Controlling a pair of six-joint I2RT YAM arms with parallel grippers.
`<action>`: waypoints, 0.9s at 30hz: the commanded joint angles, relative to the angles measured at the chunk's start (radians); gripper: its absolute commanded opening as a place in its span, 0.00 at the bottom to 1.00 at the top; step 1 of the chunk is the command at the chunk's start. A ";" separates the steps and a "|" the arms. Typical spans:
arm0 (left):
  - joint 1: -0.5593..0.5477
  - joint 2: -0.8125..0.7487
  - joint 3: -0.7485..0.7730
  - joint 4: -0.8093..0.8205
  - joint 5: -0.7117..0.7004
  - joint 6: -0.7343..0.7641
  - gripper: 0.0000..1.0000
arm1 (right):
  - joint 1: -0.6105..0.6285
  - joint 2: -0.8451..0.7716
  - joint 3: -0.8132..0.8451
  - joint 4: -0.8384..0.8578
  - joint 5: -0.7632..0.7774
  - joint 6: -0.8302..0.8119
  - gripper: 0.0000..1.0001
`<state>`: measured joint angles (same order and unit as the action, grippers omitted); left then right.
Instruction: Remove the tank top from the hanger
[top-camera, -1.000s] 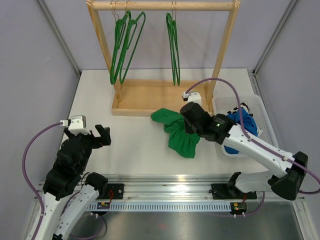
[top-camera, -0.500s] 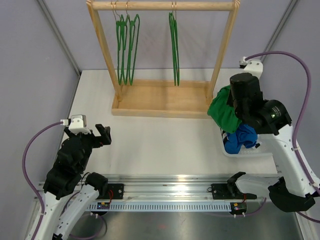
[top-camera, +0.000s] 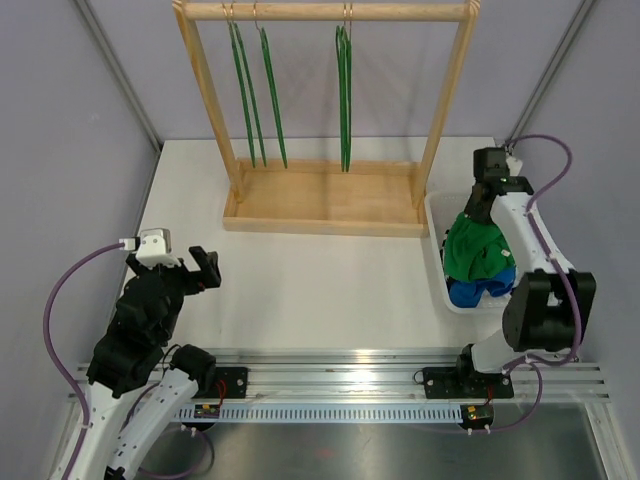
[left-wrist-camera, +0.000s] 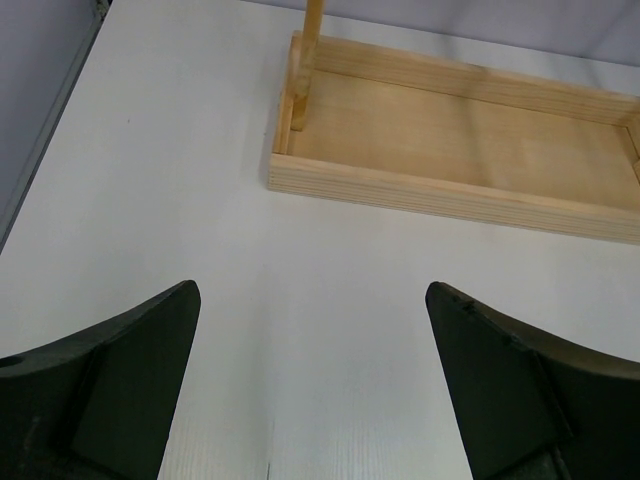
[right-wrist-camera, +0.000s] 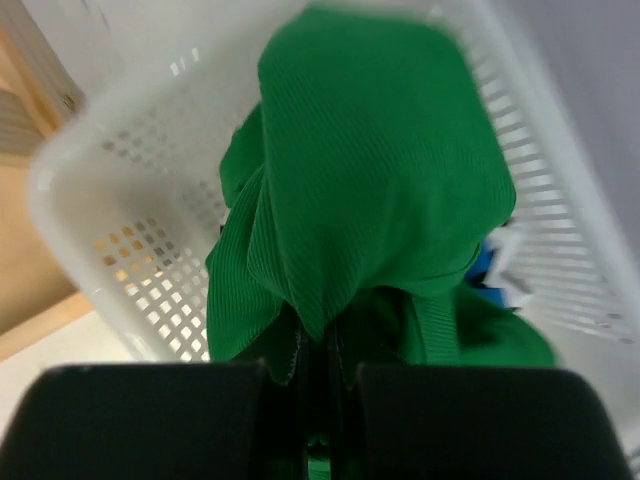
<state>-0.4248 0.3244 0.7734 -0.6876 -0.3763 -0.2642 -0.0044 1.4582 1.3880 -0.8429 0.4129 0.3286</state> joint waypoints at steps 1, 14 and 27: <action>0.000 0.016 0.024 0.008 -0.108 -0.026 0.99 | -0.028 0.123 -0.151 0.169 -0.173 0.079 0.00; 0.004 -0.010 0.041 -0.033 -0.236 -0.056 0.99 | -0.029 0.033 -0.079 0.121 -0.118 0.078 0.57; 0.004 0.139 0.311 -0.193 -0.219 -0.037 0.99 | 0.063 -0.409 0.069 -0.114 -0.384 -0.003 1.00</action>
<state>-0.4236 0.4198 0.9985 -0.8494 -0.6205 -0.3138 0.0174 1.1240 1.4311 -0.8688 0.1505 0.3706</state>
